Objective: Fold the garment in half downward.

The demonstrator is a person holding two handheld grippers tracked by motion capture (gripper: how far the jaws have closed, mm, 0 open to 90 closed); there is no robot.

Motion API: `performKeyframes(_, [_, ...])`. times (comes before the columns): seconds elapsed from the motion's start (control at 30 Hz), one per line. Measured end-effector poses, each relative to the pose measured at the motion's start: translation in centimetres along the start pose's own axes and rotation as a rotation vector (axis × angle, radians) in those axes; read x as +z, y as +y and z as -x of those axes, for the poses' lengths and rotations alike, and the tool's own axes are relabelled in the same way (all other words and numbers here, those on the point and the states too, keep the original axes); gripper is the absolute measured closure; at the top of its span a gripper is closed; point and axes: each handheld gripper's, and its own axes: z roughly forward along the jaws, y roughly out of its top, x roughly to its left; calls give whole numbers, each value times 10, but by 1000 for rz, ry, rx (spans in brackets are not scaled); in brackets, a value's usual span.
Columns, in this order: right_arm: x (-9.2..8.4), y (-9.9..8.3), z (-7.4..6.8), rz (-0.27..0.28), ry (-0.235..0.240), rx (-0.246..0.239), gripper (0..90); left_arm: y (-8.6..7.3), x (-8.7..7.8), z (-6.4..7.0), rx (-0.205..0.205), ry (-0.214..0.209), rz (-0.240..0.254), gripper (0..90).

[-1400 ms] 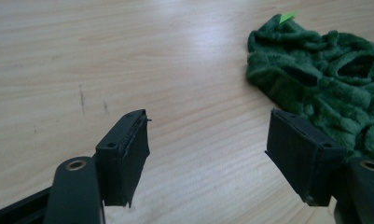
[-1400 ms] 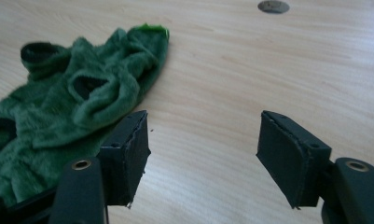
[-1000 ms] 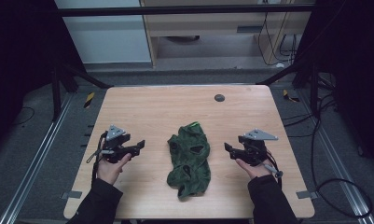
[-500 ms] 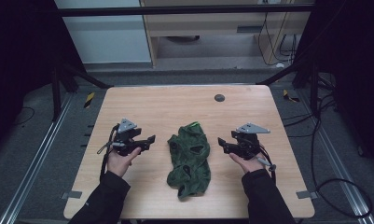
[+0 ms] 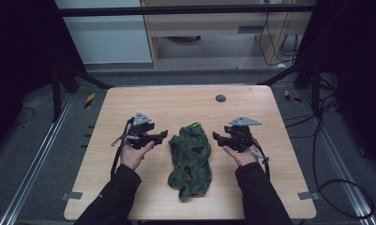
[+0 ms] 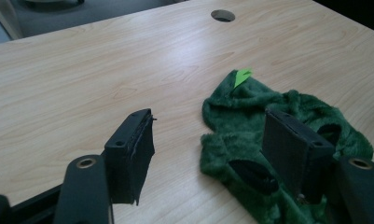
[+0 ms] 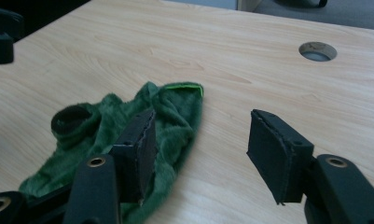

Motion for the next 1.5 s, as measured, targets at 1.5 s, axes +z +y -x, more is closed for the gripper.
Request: performKeyframes(1.5, [73, -14, -3, -183, 53, 18, 516, -18, 86, -2, 4, -45, -237, 465])
